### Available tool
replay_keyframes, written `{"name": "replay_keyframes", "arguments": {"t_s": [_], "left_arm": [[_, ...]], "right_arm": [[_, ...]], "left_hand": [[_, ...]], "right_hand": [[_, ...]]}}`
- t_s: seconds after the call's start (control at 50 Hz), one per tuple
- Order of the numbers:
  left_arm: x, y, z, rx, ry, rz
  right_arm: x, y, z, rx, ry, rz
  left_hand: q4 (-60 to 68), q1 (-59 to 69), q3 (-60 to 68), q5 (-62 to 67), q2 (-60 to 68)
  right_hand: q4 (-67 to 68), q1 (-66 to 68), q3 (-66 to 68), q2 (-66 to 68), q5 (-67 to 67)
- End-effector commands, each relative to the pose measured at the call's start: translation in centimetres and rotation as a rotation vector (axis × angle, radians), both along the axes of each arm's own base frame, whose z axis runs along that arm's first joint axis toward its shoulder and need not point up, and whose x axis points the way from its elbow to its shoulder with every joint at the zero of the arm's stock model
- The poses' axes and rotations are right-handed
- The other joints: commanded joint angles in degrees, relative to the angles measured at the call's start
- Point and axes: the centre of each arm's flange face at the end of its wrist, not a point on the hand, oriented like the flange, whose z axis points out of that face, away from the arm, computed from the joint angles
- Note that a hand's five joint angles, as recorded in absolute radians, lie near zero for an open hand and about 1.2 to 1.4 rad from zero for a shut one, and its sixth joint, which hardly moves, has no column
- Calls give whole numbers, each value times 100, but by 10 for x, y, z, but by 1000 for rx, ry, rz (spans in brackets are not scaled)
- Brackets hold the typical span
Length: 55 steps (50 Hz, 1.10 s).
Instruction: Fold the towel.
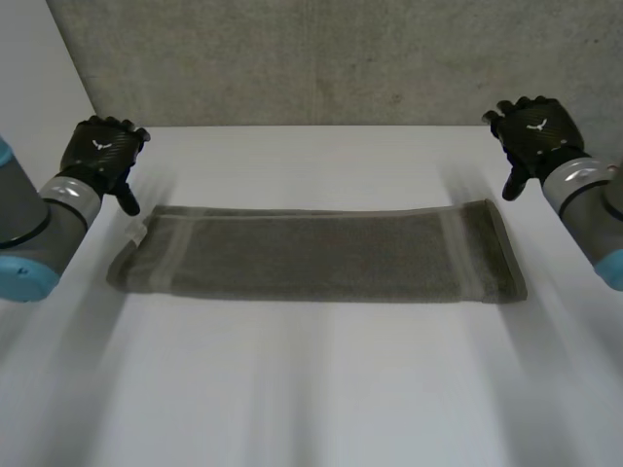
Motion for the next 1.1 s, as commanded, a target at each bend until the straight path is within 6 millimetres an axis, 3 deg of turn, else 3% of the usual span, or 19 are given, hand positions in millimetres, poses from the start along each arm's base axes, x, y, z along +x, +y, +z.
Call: {"name": "replay_keyframes", "arguments": {"t_s": [0.02,0.12,0.18,0.44,0.56,0.68,0.78,0.82,0.86,0.94,1.1], "left_arm": [[6,43,10,32,27,-7],[11,63,-4,77,29,2],[13,72,-14,91,36,6],[13,82,-26,81,40,5],[14,82,-27,83,39,6],[14,83,-27,85,39,6],[13,84,-27,86,39,5],[13,84,-27,86,39,3],[13,84,-28,88,39,5],[13,85,-28,89,39,5],[14,86,-26,85,39,6]], "right_arm": [[-12,38,2,76,-27,-17],[-18,76,-32,263,0,-11],[-22,85,-48,329,8,11],[-44,66,-98,459,29,36],[-49,62,-103,469,26,27],[-51,56,-105,441,20,29],[-49,54,-110,432,14,56],[-48,53,-110,426,15,64],[-48,52,-109,423,17,63],[-50,50,-106,409,16,58],[-74,40,-99,395,3,-6]], "left_hand": [[-376,-208,-330,-42,-163],[-376,-258,-330,-92,-213],[-376,-259,-330,-92,-213],[-376,-275,-330,-109,-230],[-376,-292,-330,-126,-247],[-376,-309,-330,-143,-264],[-376,-309,-330,-143,-264],[-376,-326,-330,-159,-280],[-376,-326,-330,-159,-281],[-376,-326,-330,-159,-281],[-376,-359,-330,-193,-314]], "right_hand": [[-435,-370,-302,-420,-364],[-435,-370,-302,-420,-364],[-435,-370,-302,-420,-364],[-435,445,-302,394,450],[-435,664,-302,614,670],[-435,2128,-302,2077,2133],[-435,3961,-302,3911,3967],[-435,6219,-302,6169,6225],[-435,6626,-302,6576,6632],[-435,6630,-302,6580,6636],[-435,6630,-302,6580,6636]]}}
